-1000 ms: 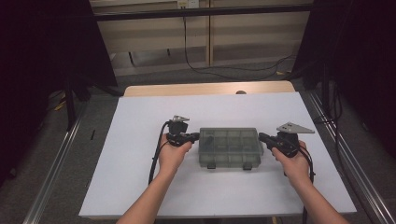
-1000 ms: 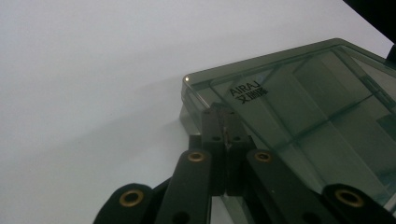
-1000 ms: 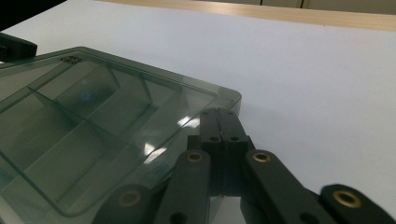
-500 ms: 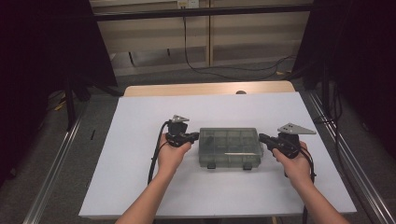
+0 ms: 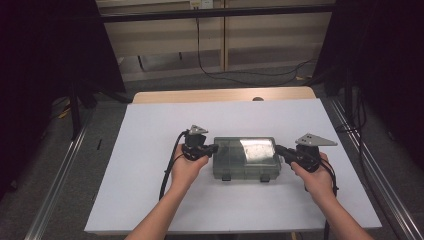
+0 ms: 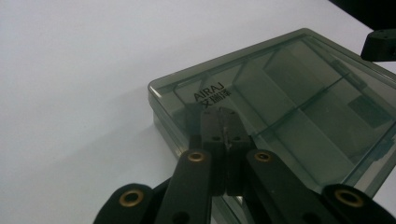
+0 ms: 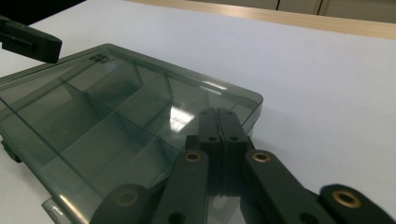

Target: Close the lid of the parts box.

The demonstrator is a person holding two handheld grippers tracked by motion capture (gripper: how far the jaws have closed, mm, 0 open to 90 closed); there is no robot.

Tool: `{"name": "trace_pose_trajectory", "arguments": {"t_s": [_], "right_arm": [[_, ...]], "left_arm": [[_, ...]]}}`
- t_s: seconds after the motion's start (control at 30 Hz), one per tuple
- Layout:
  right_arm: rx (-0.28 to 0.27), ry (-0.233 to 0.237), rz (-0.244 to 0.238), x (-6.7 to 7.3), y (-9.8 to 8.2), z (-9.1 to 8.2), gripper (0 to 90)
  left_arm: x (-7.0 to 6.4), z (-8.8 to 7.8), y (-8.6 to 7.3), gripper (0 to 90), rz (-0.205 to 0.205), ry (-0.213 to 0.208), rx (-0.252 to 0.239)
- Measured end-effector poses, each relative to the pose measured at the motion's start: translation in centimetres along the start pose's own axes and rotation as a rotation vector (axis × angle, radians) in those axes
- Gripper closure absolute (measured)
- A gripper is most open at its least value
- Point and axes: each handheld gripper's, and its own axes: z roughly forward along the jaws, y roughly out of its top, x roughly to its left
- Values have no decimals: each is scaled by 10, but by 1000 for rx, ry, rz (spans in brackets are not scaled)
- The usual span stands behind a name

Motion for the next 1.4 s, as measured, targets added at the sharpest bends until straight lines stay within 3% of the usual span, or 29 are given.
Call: {"name": "trace_pose_trajectory", "arguments": {"t_s": [0.13, 0.33, 0.37, 0.47, 0.53, 0.6, 0.8, 0.87, 0.93, 0.97, 1.0, 1.03, 1.07, 1.13, 1.2, 1.23, 1.27, 1.4], "right_arm": [[10, 5, -20, 0, -2, 3, 900], [22, -4, -56, 2, -7, 6, 900], [9, -8, -63, 3, -8, 7, 900], [-8, -17, -74, 4, -11, 6, 900], [-22, -25, -92, 6, -13, 6, 900], [-20, -10, -59, 4, -13, 6, 900], [-15, -1, -47, 4, -13, 5, 900], [-17, 12, -23, 2, -14, 4, 889], [-21, 23, 1, 1, -14, 3, 858], [-27, 26, 8, 2, -15, 3, 842], [-31, 31, 13, 2, -16, 2, 824], [-46, 41, 32, 3, -17, 2, 713], [-51, 40, 26, 3, -17, 1, 657], [-56, 35, 14, 4, -18, 0, 627], [-97, 47, 9, 6, -20, -4, 515], [-97, 47, 9, 6, -20, -4, 515], [-96, 41, 23, 7, -21, -7, 438], [-117, 42, 33, 7, -23, -11, 401]], "left_arm": [[-2, 3, -5, 900, 34, 8, 11], [-4, 5, -10, 900, 53, 23, 3], [-7, 5, -10, 900, 77, 38, 1], [-8, 5, -12, 900, 97, 49, -11], [-6, 5, -14, 900, 83, 37, -23], [-5, 4, -15, 900, 75, 29, -29], [-5, 4, -16, 890, 91, 27, -38], [-6, 4, -17, 853, 67, 8, -46], [-6, 3, -17, 718, 61, -17, -44], [-7, 1, -18, 718, 56, -13, -48], [-7, 0, -18, 662, 62, -2, -55], [-7, -2, -19, 550, 72, -8, -71], [-6, -4, -19, 502, 78, -6, -71], [-5, -9, -19, 461, 70, -31, -83], [-4, -14, -21, 375, 81, -43, -100], [-3, -17, -22, 375, 89, -55, -115], [-2, -19, -23, 325, 103, -60, -127], [3, -29, -30, 273, 96, -52, -160]]}}
